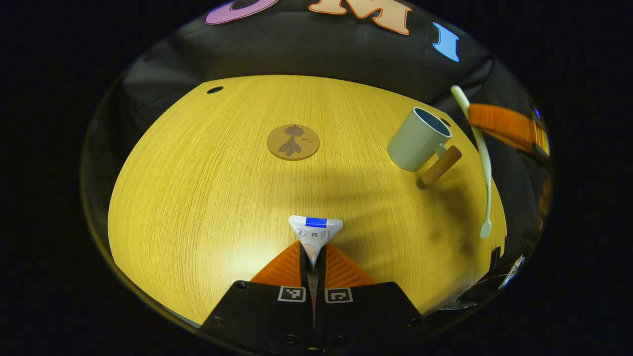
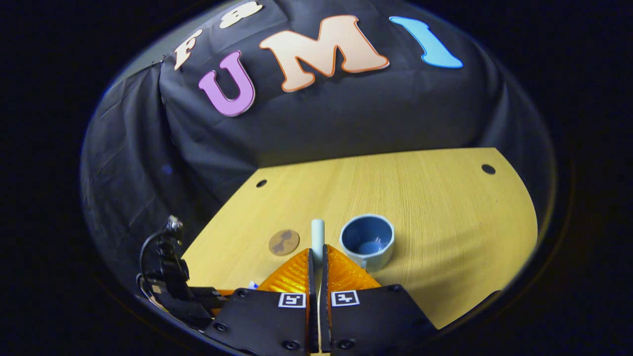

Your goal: Put the toothbrush and toothpaste on the desktop into the cup, then pick up the cup and place it on the coaster on the desktop.

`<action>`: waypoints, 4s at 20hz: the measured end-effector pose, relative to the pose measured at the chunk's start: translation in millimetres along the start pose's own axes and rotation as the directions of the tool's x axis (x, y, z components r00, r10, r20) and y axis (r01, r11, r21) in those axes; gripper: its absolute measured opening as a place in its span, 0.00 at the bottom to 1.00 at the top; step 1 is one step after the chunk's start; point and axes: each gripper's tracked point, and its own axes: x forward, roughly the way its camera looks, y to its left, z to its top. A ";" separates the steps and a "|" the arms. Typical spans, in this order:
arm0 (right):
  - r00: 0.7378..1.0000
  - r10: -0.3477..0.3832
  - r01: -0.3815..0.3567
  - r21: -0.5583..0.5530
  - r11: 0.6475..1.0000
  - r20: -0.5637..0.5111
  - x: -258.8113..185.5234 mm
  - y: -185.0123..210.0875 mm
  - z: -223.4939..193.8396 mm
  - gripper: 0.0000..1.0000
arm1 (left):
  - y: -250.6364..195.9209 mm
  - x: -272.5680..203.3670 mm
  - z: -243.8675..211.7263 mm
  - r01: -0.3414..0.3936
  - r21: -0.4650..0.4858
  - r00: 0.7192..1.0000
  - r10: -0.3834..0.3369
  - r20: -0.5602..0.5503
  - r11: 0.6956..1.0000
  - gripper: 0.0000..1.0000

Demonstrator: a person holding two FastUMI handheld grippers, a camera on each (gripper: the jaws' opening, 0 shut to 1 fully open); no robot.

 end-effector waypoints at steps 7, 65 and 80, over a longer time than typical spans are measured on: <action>0.977 -0.021 0.024 -0.013 1.000 0.211 24.3 -17.2 72.8 0.04 | -0.1 2.9 1.0 -0.005 -0.012 1.000 0.005 0.010 1.000 0.00; 0.968 -0.251 0.251 -0.006 0.968 -0.002 -95.3 -175.2 -72.1 0.98 | -187.6 43.0 246.7 0.236 0.178 0.725 -0.295 0.622 0.955 0.00; 0.989 -0.070 0.064 -0.049 0.997 -0.131 -51.0 -118.3 -33.3 0.93 | -135.3 12.8 192.1 0.095 0.068 0.767 -0.116 0.631 0.993 0.89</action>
